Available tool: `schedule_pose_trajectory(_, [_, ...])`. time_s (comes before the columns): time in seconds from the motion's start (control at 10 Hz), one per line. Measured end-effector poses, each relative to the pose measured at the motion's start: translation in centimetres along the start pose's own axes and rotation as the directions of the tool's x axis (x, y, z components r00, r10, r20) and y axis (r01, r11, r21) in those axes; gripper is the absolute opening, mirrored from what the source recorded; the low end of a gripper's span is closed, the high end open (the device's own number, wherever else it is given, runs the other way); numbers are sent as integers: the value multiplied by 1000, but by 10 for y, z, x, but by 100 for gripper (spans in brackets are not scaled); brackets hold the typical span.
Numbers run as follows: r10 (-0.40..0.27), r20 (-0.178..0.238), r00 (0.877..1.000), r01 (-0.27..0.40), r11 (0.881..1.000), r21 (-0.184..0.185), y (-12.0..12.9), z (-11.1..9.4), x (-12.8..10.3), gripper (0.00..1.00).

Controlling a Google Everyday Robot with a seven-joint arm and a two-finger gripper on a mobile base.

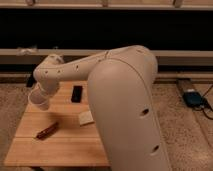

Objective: Pick up the ceramic cup

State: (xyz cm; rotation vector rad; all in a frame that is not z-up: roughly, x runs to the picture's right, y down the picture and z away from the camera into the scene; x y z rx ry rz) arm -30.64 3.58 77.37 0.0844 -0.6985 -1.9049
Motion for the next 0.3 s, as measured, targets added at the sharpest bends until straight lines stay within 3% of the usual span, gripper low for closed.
schedule_pose_trajectory(0.3, [1, -1, 1000, -1, 1000, 0, 0, 0, 0, 0])
